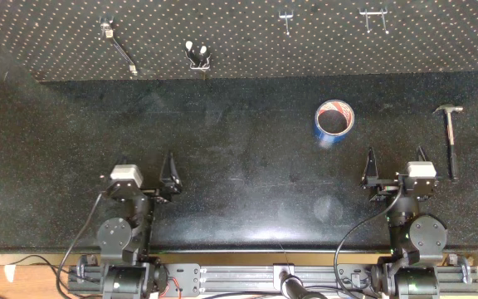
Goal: Place Tools Onto Pegboard
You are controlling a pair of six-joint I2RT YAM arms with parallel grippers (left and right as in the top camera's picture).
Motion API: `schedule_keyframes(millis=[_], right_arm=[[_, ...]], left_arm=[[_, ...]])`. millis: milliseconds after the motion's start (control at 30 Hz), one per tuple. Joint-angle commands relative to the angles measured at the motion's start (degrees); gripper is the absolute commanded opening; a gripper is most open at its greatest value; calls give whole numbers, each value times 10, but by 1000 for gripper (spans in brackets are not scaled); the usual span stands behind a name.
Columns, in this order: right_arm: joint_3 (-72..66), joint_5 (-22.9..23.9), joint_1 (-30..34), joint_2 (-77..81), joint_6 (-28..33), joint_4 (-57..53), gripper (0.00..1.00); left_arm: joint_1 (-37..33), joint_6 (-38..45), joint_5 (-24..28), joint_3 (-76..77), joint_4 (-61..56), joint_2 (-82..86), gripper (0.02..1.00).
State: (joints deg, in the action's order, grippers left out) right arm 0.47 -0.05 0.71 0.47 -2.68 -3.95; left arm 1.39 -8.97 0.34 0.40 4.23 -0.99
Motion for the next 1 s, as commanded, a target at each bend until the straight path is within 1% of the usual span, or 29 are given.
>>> schedule_keyframes(millis=[33, 400, 467, 567, 600, 667, 700, 733, 767, 800, 833, 867, 900, 933, 1000], right_arm=[[-2, 5, 2, -4, 4, -2, 932], [-2, 5, 2, -4, 4, -2, 932], [-2, 12, 2, -4, 5, -2, 932], [-2, 5, 2, -4, 3, -2, 934], [-2, 5, 2, -4, -17, -2, 934], [2, 42, 2, 0, -119, -1, 934], [15, 41, 2, 24, -140, -1, 936], [51, 41, 1, 86, -155, -4, 934], [82, 42, -4, 128, -155, -17, 934], [146, 54, -13, 201, -155, -64, 934], [214, 56, -18, 266, -155, -127, 934], [261, 55, -22, 310, -156, -169, 936], [315, 48, -30, 360, -158, -211, 934], [368, 30, -40, 409, -157, -246, 934], [511, 31, -104, 555, -171, -325, 934]], left_arm=[[2, 9, 8, -1, 5, 9, 996], [2, 9, 8, -1, 5, 8, 996], [2, 9, 8, -1, 5, 8, 996], [2, 9, 8, -1, 5, 8, 996], [2, 9, 8, -1, 5, 8, 996], [2, 9, 8, -1, 5, 8, 996], [2, 9, 8, -1, 5, 8, 996], [2, 9, 8, -1, 5, 8, 996], [2, 9, 8, -1, 5, 8, 996], [2, 9, 8, -1, 5, 8, 993], [2, 9, 8, -1, 5, 8, 996], [2, 9, 8, -1, 5, 8, 996], [2, 9, 8, -1, 5, 8, 996], [2, 9, 8, -1, 5, 8, 996], [2, 9, 8, -1, 5, 8, 996]])
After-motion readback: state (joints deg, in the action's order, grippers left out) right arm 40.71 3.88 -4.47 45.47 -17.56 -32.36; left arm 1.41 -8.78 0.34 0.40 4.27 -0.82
